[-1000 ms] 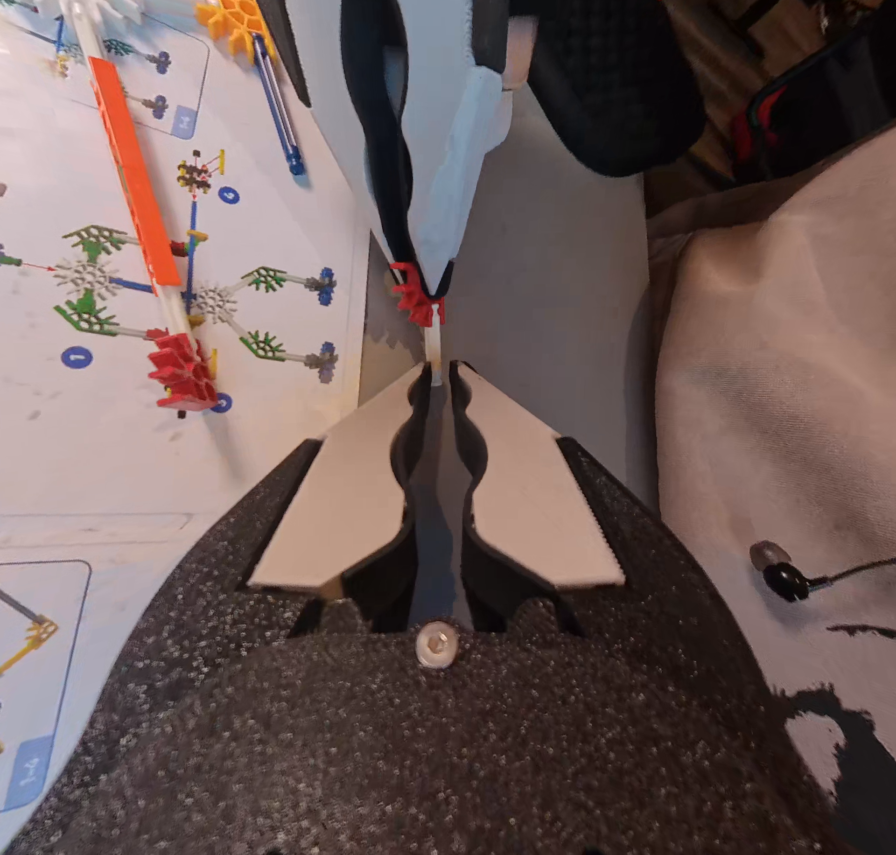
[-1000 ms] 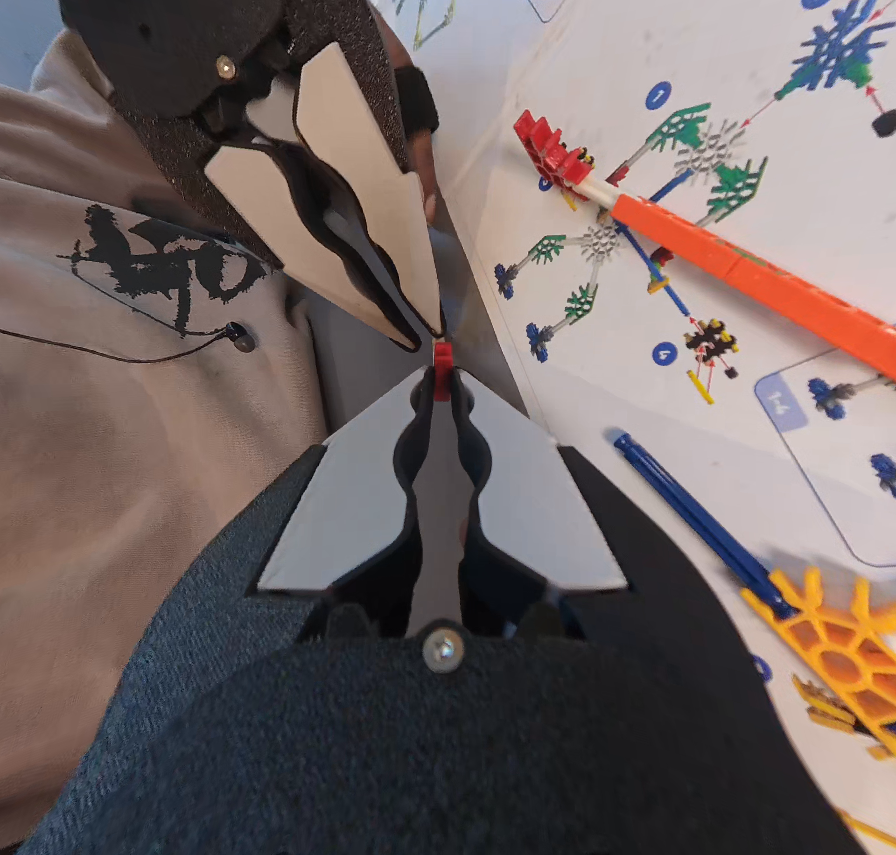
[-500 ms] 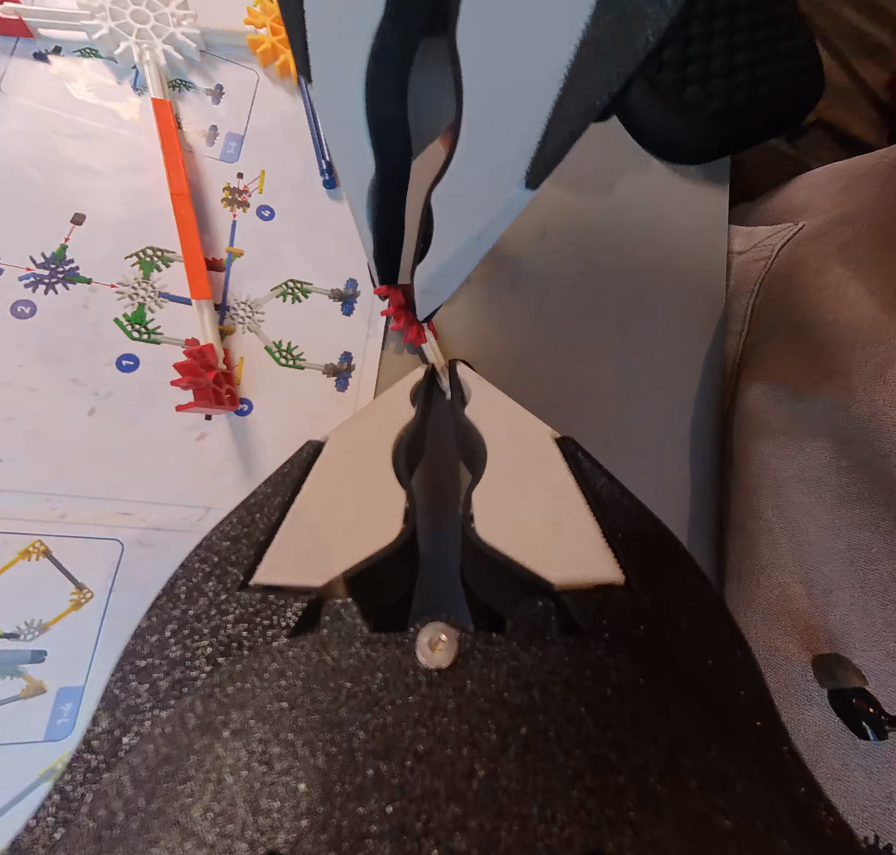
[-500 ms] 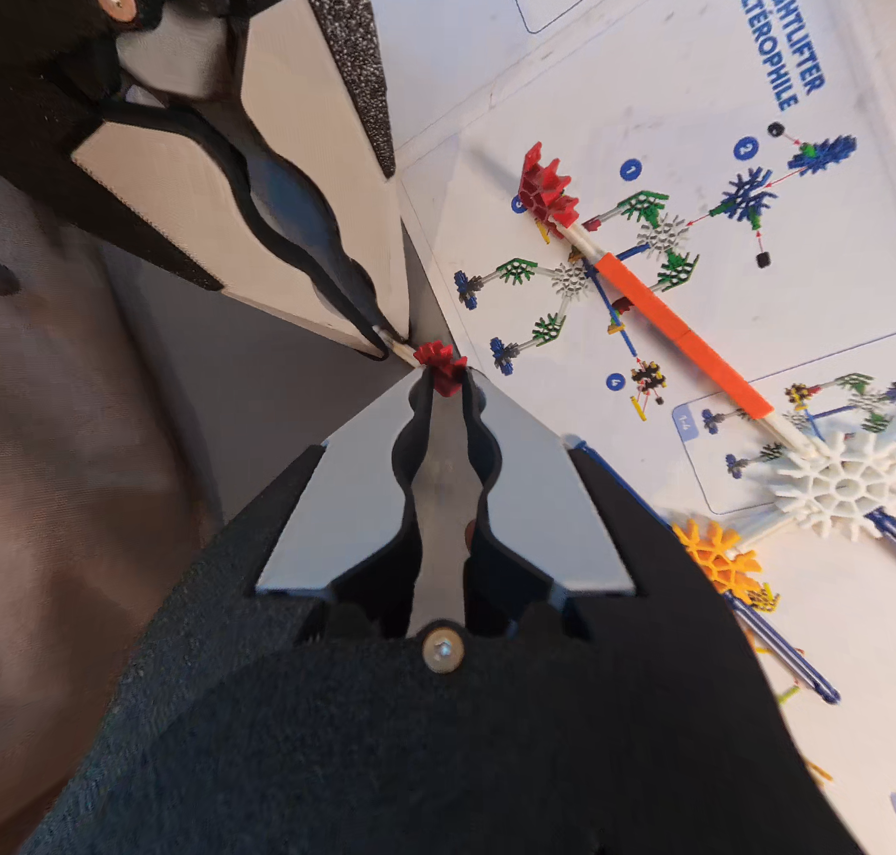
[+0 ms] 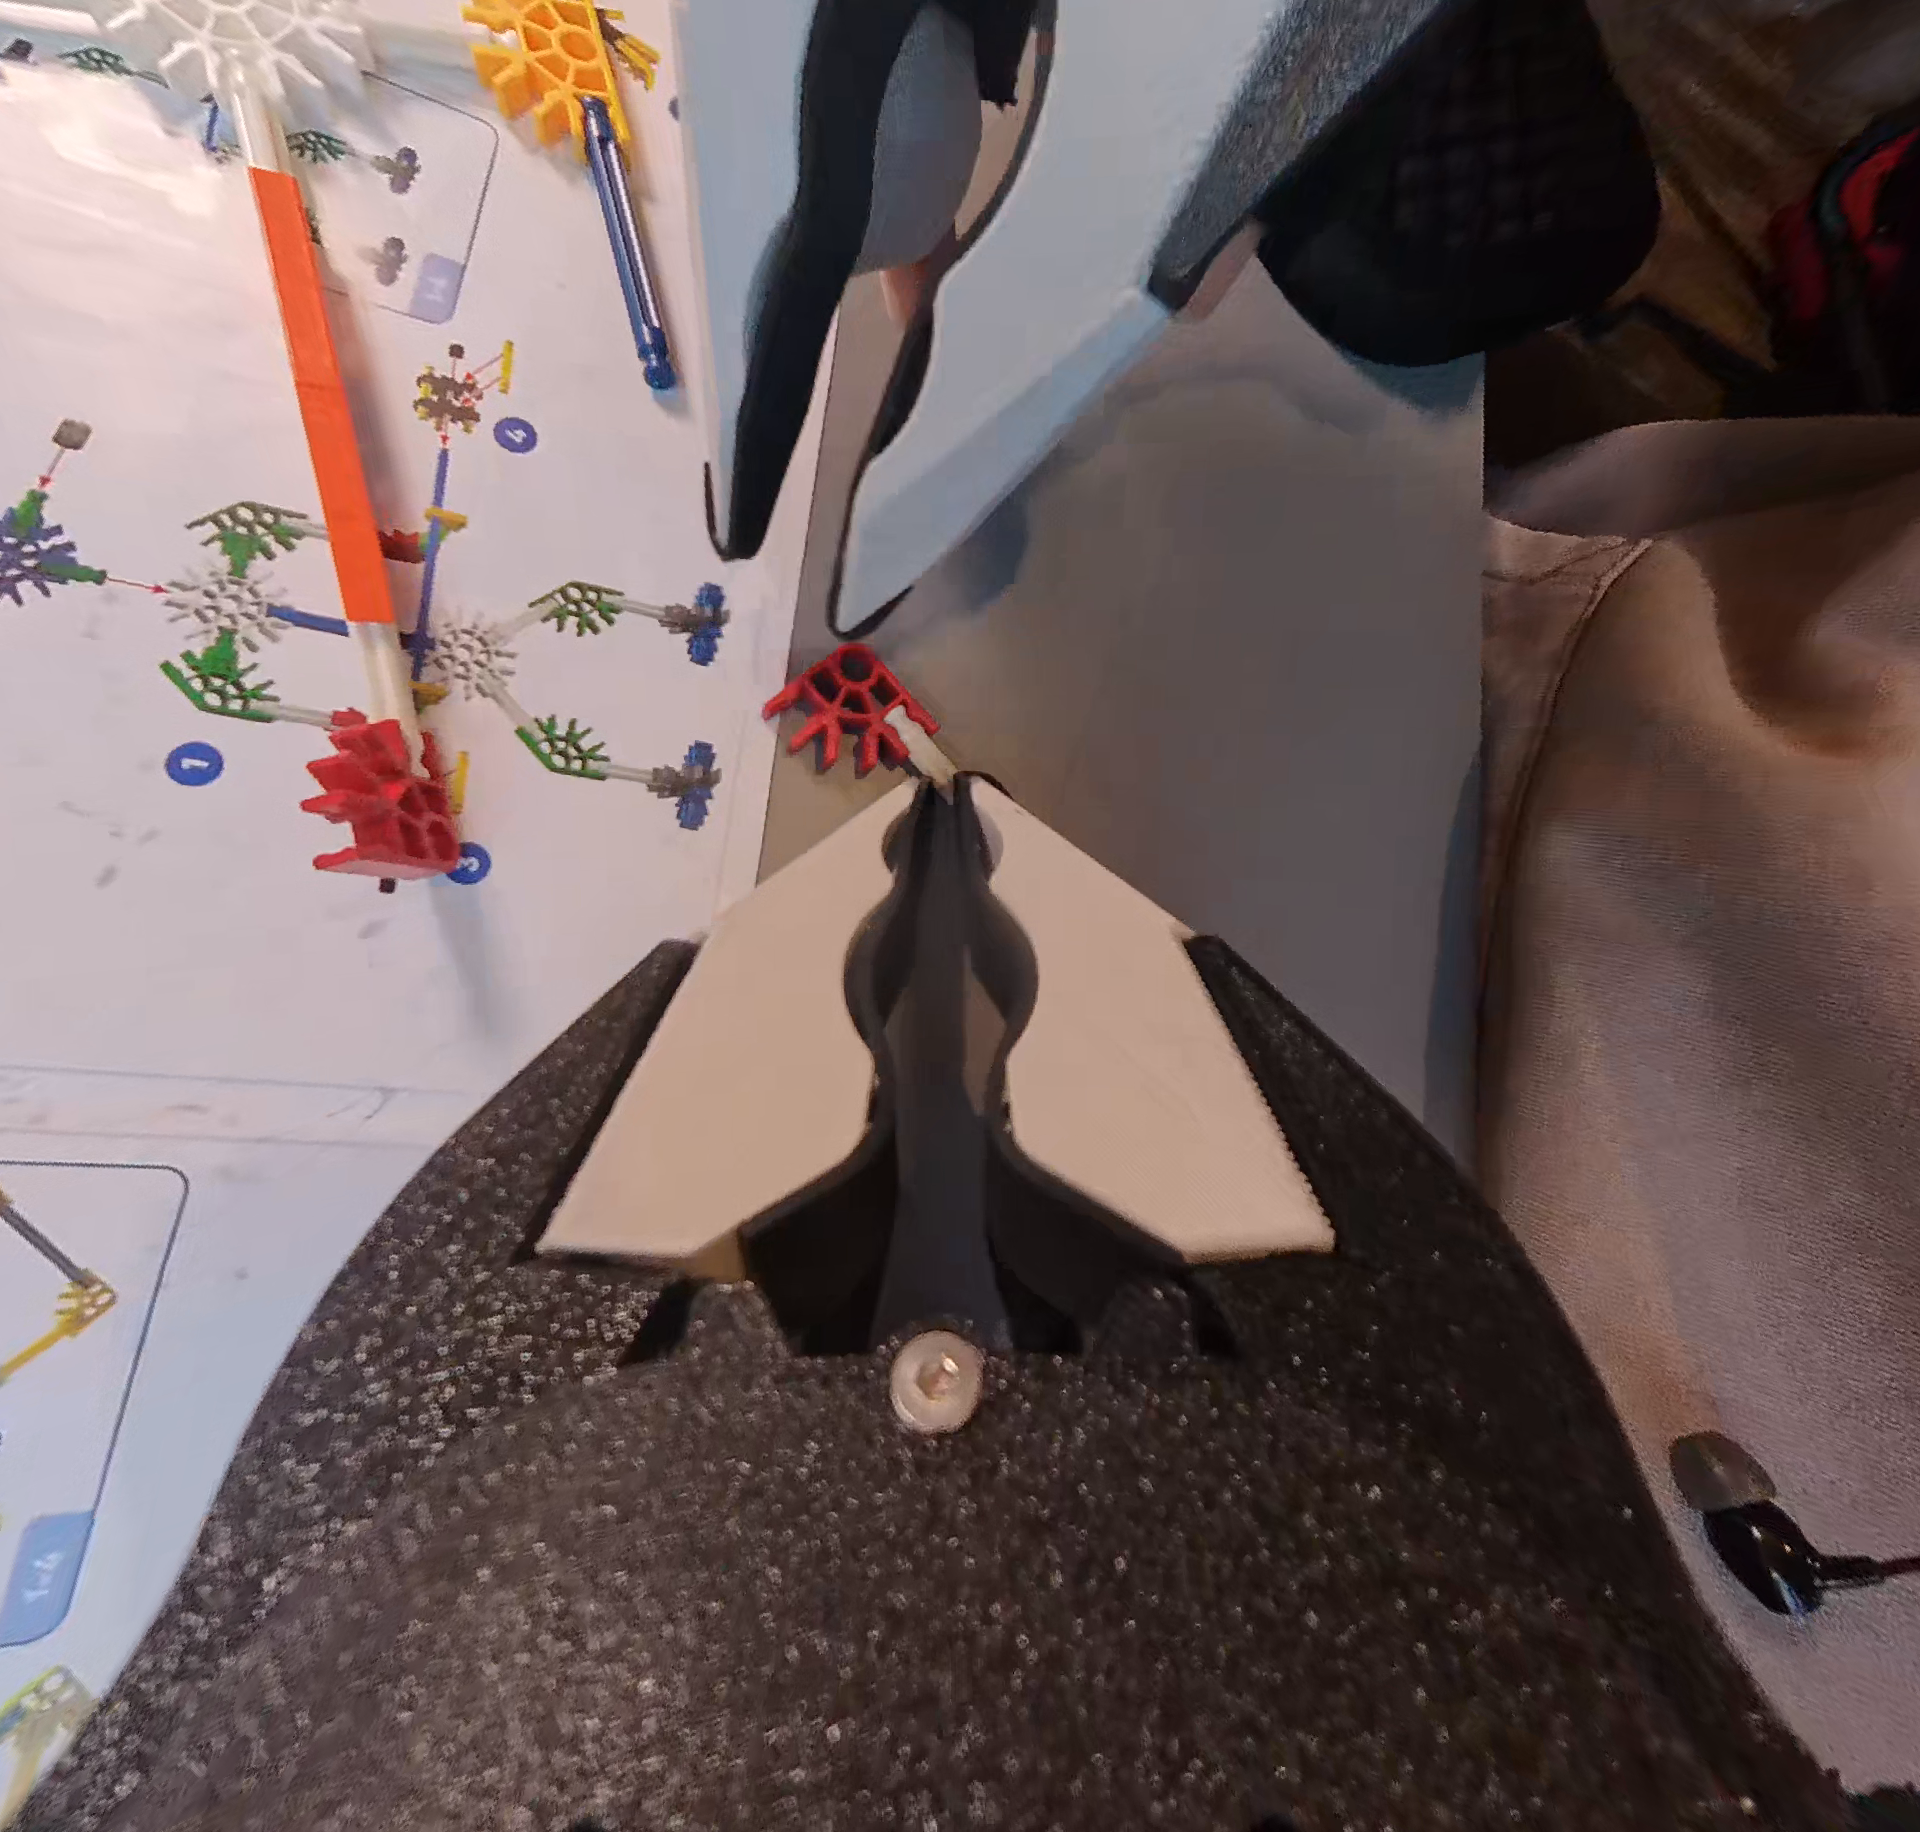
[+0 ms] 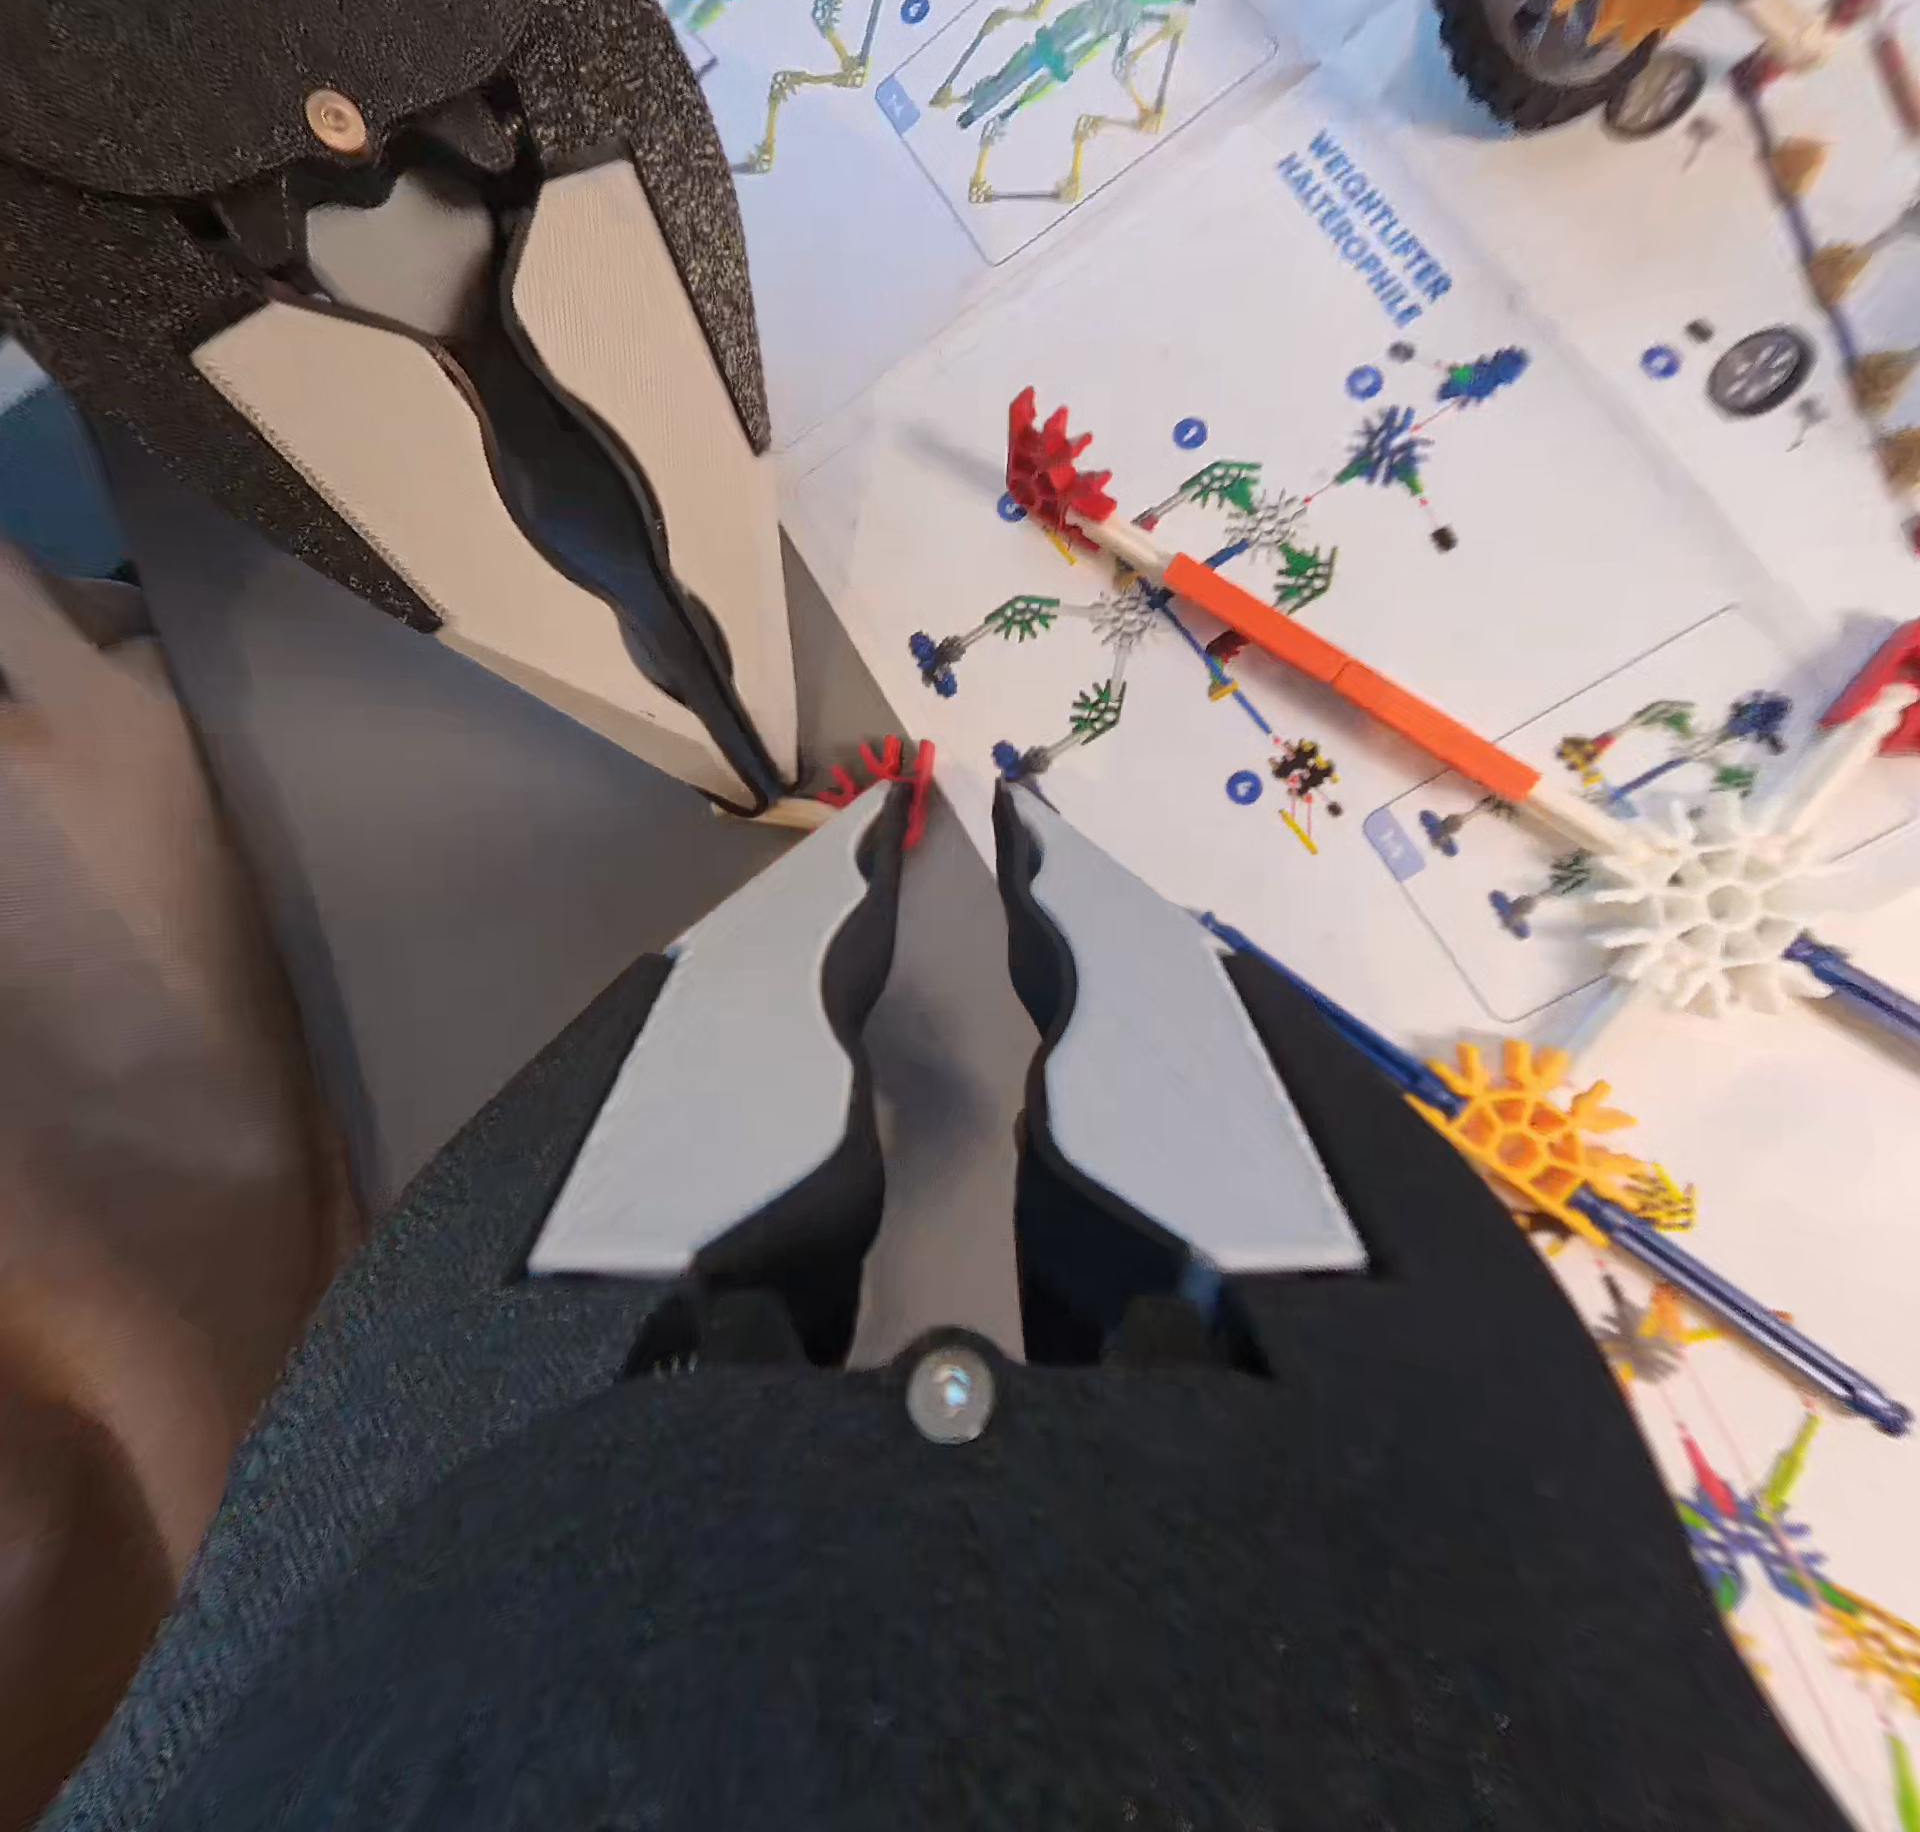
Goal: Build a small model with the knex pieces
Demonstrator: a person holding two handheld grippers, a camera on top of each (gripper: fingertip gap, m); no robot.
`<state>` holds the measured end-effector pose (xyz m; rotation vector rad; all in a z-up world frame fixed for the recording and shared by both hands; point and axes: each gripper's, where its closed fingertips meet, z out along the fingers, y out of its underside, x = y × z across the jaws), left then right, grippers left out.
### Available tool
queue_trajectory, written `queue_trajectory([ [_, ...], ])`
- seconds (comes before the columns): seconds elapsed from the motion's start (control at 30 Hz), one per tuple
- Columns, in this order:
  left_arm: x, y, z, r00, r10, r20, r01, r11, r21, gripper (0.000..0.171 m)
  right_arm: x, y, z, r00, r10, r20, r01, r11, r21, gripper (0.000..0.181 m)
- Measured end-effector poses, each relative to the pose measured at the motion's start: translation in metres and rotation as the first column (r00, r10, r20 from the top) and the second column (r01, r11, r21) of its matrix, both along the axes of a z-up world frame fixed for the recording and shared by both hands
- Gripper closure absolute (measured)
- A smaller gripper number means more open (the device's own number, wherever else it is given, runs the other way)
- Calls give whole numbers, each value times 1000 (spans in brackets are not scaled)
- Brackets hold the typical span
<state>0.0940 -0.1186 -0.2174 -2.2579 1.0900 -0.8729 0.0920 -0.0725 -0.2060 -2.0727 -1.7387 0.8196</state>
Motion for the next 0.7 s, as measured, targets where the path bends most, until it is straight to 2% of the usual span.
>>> queue_trajectory([
  [0.07,-2,0,0,1000,-2,-3,2,1000,-6,161,5,-7,-1,1000,-2,-14,0,994,-107,160],
  [0.13,0,-2,2,1000,-6,0,6,1000,-10,154,6,-15,-3,1000,26,-10,-27,989,-144,154],
  [0.27,4,-7,1,998,-12,-68,15,999,48,144,8,-24,-11,994,100,44,-97,993,-71,146],
  [0.33,2,-4,-2,994,-4,-114,16,994,105,152,8,-24,-11,992,114,56,-112,993,-38,147],
  [0.47,2,-3,-3,989,-27,-147,50,986,157,154,7,-25,-13,988,135,76,-138,990,31,148],
  [0.5,3,-7,-3,988,-56,-146,79,985,157,168,7,-25,-13,986,144,81,-148,988,48,148],
  [0.63,7,-13,-4,976,-139,-168,171,966,195,168,5,-31,-14,981,179,80,-186,979,87,150],
  [0.7,7,-14,-5,973,-161,-168,195,958,208,168,5,-37,-13,978,199,62,-203,977,62,161],
])
